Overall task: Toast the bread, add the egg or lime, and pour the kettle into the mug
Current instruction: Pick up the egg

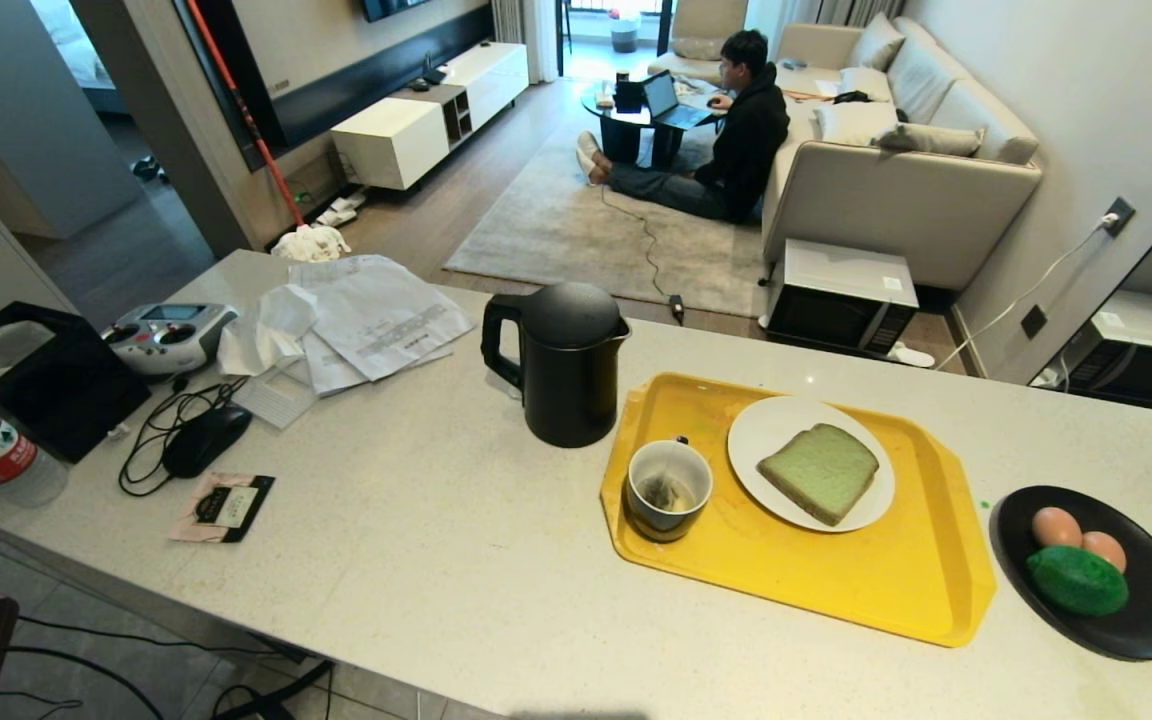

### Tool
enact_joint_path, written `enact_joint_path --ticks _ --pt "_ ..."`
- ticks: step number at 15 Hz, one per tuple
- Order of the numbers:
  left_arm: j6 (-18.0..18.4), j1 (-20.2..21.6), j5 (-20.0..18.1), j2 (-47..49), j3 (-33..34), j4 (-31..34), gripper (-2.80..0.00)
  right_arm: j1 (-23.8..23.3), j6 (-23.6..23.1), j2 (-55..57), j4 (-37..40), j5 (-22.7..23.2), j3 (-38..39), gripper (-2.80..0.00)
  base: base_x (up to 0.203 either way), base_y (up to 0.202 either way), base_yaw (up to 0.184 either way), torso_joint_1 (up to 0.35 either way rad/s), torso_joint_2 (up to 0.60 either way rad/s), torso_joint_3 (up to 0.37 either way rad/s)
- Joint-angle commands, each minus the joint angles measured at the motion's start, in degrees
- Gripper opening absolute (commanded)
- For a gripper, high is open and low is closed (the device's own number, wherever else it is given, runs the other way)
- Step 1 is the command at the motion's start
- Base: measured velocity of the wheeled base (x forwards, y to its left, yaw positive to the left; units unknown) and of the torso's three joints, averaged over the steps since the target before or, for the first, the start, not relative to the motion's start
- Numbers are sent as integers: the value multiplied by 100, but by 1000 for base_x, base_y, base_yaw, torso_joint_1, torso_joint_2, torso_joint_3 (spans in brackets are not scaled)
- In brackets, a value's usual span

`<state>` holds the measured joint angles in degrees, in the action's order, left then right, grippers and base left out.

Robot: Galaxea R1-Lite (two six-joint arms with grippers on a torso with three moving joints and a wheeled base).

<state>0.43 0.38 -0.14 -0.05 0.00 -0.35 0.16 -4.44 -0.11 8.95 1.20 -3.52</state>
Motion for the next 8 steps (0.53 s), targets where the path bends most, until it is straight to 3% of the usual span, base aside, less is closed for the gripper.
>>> enact_joint_path --ticks 1,8 --pt "1 -3 -4 -4 0 0 -280 2 -5 11 2 3 1 -280 0 0 0 0 0 0" --pt "1 -2 -4 -4 0 -6 -280 2 -5 11 3 -5 1 -280 0 0 0 0 0 0"
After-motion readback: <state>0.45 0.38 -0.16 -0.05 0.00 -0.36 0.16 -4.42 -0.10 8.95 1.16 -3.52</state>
